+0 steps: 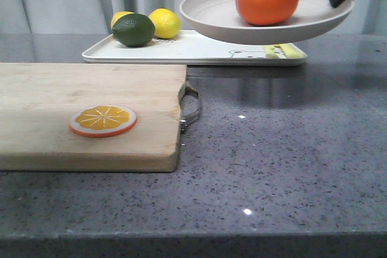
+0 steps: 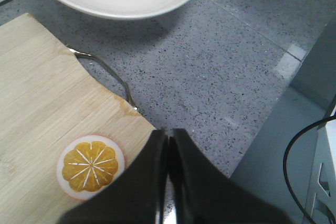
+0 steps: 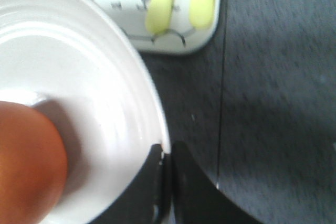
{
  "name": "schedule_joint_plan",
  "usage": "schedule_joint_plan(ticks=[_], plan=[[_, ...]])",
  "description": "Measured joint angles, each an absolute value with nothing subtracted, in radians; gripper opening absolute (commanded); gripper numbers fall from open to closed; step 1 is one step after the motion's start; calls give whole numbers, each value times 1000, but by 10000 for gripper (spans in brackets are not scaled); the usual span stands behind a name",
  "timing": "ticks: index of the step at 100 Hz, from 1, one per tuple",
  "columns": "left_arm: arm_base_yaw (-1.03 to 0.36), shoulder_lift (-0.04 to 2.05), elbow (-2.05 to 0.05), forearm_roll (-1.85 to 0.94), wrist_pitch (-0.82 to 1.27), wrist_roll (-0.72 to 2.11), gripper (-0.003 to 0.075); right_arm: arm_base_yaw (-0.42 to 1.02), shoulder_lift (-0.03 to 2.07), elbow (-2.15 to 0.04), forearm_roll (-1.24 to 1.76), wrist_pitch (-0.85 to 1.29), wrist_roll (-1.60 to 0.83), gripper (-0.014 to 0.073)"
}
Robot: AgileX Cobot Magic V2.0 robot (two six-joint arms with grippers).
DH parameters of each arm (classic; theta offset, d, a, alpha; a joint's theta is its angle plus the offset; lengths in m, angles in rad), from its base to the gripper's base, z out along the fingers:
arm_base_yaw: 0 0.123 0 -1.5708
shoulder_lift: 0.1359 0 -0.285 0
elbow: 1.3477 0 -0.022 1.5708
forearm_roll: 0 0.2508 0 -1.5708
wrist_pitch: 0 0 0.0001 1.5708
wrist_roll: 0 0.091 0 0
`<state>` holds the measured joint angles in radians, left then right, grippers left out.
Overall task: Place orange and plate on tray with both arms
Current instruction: 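Grip the plate rim with the right gripper and lift it onto the tray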
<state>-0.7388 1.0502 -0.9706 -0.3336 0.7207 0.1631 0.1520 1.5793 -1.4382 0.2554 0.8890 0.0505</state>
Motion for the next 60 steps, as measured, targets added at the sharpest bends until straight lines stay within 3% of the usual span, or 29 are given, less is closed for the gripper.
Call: schedule_joint_plan(ticks=[60], plan=[[-739,1050,-971,-338,723,163,-20,159,2199,-2201,344,1056,50,-67]])
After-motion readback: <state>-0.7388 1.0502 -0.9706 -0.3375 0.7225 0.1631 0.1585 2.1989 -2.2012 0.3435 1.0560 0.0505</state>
